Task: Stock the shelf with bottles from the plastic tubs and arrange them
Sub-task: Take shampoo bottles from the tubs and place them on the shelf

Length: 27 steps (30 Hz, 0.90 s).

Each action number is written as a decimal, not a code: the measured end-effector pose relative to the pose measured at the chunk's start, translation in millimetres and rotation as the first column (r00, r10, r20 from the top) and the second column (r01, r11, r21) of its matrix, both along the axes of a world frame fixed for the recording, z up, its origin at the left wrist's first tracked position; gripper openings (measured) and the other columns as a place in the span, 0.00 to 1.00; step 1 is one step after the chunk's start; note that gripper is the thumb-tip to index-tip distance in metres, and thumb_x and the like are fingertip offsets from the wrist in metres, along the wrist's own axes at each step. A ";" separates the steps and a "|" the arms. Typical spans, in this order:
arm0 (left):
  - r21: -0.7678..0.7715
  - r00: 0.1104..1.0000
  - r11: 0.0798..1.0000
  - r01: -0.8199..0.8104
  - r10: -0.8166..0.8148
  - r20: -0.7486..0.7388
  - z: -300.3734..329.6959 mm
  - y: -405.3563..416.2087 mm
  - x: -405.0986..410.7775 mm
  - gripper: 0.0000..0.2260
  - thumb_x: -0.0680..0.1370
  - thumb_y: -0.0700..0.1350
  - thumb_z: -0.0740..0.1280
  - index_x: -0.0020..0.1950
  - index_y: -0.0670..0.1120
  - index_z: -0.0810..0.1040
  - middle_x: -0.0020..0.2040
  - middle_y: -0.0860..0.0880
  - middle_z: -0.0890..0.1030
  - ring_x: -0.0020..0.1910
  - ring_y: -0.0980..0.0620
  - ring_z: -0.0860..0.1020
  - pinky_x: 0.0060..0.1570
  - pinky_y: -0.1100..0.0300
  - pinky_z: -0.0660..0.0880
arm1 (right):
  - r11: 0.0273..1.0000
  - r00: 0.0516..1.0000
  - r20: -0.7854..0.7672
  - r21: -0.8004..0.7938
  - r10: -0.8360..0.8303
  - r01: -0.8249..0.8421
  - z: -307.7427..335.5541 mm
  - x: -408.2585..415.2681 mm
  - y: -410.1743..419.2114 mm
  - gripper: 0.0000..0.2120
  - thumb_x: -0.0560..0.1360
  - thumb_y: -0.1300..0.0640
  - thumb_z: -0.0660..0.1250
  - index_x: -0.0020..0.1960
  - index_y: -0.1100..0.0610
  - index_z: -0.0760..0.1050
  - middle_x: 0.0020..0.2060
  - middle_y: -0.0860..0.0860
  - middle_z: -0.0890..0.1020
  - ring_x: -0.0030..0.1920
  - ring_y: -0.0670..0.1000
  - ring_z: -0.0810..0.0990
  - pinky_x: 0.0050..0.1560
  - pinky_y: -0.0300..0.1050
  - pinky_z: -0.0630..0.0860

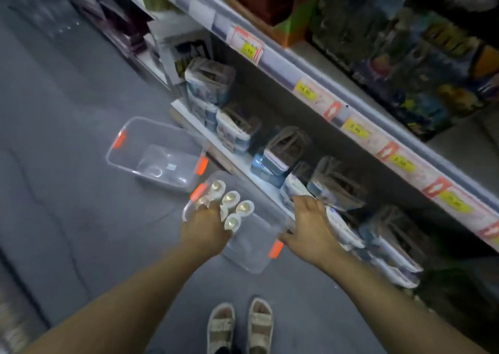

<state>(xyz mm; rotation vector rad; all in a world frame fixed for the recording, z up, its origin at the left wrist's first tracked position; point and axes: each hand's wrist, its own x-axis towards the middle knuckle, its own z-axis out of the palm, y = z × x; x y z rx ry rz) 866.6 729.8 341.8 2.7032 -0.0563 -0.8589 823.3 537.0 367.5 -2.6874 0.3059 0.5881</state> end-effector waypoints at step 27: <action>-0.334 0.683 0.622 -0.708 0.723 -0.101 -452.9 -68.7 -14.5 0.29 0.70 0.42 0.75 0.66 0.43 0.66 0.61 0.44 0.75 0.61 0.43 0.74 0.60 0.49 0.72 | 0.956 0.993 0.016 0.267 0.119 -0.119 -466.1 104.4 -24.6 0.42 0.69 0.58 0.74 0.75 0.56 0.54 0.72 0.54 0.64 0.71 0.54 0.64 0.67 0.44 0.62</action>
